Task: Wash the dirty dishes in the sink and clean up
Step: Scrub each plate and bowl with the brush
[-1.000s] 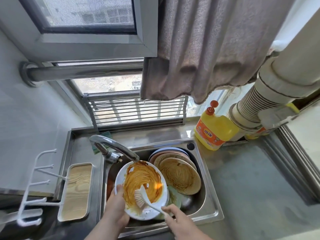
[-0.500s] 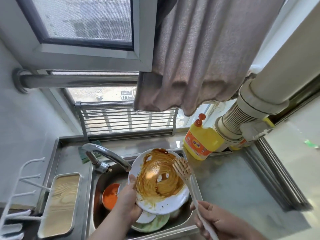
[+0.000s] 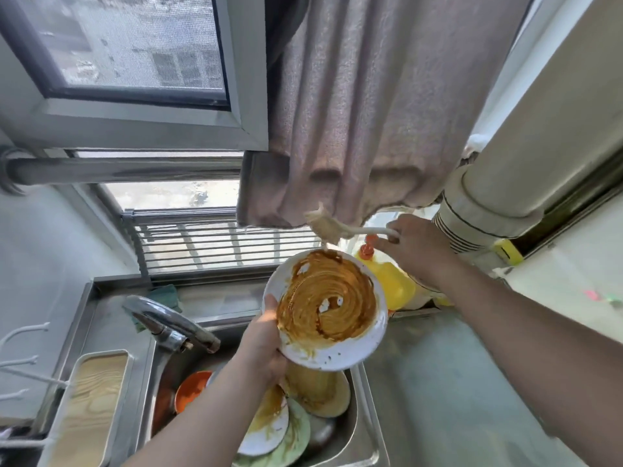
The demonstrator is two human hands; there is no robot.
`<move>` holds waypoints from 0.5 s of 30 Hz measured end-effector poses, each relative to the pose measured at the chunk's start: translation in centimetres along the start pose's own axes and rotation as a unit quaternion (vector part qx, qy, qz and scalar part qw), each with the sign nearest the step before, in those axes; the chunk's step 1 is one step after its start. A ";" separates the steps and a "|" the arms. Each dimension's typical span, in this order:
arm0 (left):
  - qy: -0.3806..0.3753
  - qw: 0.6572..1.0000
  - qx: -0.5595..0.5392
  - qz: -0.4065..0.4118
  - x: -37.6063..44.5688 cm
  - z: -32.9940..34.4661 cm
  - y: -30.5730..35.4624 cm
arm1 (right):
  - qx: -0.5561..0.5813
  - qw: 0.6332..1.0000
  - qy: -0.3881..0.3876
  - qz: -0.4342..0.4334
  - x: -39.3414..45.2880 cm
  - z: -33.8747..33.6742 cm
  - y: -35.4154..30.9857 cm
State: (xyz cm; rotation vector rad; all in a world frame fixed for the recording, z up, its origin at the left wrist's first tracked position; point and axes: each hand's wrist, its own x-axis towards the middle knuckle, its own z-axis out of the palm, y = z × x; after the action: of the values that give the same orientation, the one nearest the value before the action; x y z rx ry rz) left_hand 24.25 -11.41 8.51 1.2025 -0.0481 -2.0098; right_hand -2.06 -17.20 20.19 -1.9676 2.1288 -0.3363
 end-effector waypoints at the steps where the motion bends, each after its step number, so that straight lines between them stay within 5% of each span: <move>1: 0.004 1.000 0.000 0.003 0.3 0.2 0.0 | -0.003 1.000 0.001 -0.018 1.2 0.3 -0.2; 15: 0.042 0.999 0.010 0.008 3.1 1.8 -0.4 | 0.060 0.994 -0.092 -0.026 6.6 4.5 2.5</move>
State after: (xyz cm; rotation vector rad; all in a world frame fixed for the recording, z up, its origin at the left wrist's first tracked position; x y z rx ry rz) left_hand 21.87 -13.67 7.02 1.2943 -0.0369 -1.9468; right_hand -3.50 -23.70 15.05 -1.9088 1.9022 -0.2726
